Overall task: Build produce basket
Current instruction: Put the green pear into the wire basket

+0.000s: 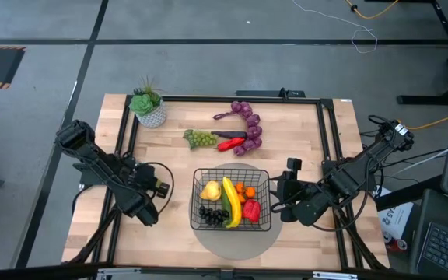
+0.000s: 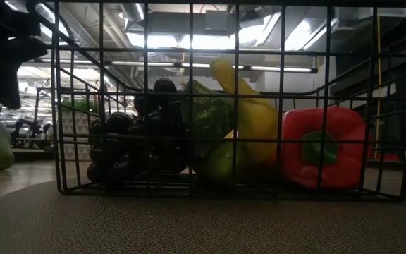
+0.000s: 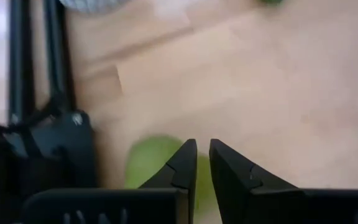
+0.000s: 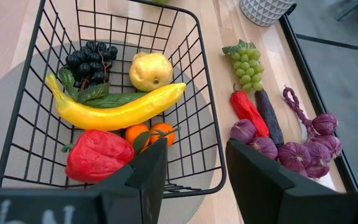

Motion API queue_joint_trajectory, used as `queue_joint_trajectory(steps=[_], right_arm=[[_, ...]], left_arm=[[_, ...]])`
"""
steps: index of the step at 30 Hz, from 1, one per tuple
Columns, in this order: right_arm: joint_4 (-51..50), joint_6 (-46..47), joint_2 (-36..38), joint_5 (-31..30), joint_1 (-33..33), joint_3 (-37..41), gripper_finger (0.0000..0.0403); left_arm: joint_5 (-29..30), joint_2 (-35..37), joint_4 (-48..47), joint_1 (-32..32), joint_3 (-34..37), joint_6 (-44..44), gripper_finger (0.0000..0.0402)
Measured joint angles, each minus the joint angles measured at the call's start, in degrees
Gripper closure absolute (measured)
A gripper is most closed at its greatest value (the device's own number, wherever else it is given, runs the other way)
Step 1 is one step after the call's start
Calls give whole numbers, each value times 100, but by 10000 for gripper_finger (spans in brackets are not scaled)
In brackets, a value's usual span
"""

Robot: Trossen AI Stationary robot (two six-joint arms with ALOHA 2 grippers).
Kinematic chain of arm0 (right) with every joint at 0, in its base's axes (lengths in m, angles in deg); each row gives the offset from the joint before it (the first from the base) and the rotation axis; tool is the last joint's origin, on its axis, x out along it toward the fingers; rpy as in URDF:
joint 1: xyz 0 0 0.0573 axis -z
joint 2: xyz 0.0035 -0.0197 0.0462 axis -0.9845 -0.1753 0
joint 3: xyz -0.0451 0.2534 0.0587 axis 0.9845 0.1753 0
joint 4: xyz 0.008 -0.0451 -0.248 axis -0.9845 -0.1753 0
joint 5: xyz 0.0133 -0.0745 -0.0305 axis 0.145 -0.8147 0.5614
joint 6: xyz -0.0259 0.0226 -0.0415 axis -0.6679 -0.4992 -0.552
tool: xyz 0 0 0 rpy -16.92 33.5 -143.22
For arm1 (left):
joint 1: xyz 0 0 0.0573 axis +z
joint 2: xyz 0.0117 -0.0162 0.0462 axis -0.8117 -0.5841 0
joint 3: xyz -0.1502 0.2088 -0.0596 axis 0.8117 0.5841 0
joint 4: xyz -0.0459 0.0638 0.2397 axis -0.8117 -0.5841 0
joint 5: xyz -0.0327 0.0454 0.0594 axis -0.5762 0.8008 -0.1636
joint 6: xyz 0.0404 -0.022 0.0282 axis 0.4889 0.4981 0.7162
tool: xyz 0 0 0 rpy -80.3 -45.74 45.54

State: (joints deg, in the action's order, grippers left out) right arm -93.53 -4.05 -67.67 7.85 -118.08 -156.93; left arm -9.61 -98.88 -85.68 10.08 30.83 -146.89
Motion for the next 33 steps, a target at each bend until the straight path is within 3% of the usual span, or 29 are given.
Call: queue_joint_trajectory(steps=[10, 15, 21, 26, 33], right_arm=[[0, -12, 0, -1, 0, 0, 238], [0, -19, 0, 0, 0, 0, 237], [0, -20, 0, 0, 0, 0, 238], [-5, -21, 0, 2, 0, 0, 237], [-9, -19, 0, 149, 0, 0, 238]], left_arm=[[136, 0, 1581, 37, 0, 2899, 363], [-100, 0, 1917, 181, 0, 3608, 351], [-192, 0, 2040, 296, 0, 4226, 300], [-195, 0, 2037, 330, 0, 5613, 263], [-703, 0, 2035, 397, 0, 6359, 259]])
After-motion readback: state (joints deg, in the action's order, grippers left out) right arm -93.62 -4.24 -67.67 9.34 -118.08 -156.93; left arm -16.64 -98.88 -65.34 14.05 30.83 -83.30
